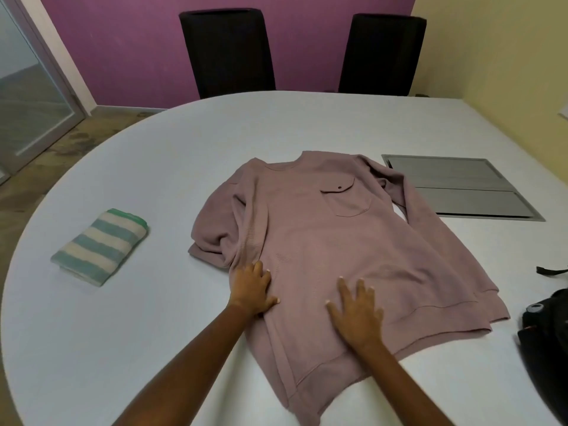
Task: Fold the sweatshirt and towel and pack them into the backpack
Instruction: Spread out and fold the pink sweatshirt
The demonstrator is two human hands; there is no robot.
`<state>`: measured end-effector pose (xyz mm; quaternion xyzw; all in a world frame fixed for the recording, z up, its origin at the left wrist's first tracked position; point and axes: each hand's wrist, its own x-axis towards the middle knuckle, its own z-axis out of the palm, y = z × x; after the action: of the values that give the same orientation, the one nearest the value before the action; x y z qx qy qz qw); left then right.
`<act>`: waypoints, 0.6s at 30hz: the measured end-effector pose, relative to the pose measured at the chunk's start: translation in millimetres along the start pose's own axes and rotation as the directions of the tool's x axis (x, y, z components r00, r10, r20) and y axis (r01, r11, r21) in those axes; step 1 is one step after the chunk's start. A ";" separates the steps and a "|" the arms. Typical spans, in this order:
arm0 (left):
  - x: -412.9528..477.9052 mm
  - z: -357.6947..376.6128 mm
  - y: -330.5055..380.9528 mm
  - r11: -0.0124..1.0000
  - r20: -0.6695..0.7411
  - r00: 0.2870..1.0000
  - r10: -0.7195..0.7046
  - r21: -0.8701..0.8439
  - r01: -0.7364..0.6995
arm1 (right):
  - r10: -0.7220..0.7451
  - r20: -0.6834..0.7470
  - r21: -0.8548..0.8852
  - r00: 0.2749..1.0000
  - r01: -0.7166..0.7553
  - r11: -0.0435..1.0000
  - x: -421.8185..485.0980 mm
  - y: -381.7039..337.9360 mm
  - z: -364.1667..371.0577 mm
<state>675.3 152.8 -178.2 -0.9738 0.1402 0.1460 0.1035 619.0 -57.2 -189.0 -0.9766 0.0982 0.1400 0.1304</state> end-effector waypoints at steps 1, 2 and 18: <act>3.2 -5.6 0.5 1.000 -0.018 1.000 0.010 -0.008 -0.010 | 0.009 0.035 0.029 0.999 -0.010 1.000 -5.2 -10.0 7.4; 7.1 -11.0 0.8 1.000 -0.044 0.999 0.024 -0.006 -0.024 | 0.017 0.062 0.030 0.998 -0.019 0.999 -9.0 -17.0 12.8; 64.4 -0.1 -50.8 0.987 0.003 0.988 -0.155 -0.051 0.155 | 0.005 0.172 -0.062 0.985 0.005 0.998 39.3 10.0 3.0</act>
<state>749.8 184.9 -190.1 -0.9842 0.0601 0.1405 0.0896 653.0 -71.9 -205.8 -0.9644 0.0821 0.2270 0.1079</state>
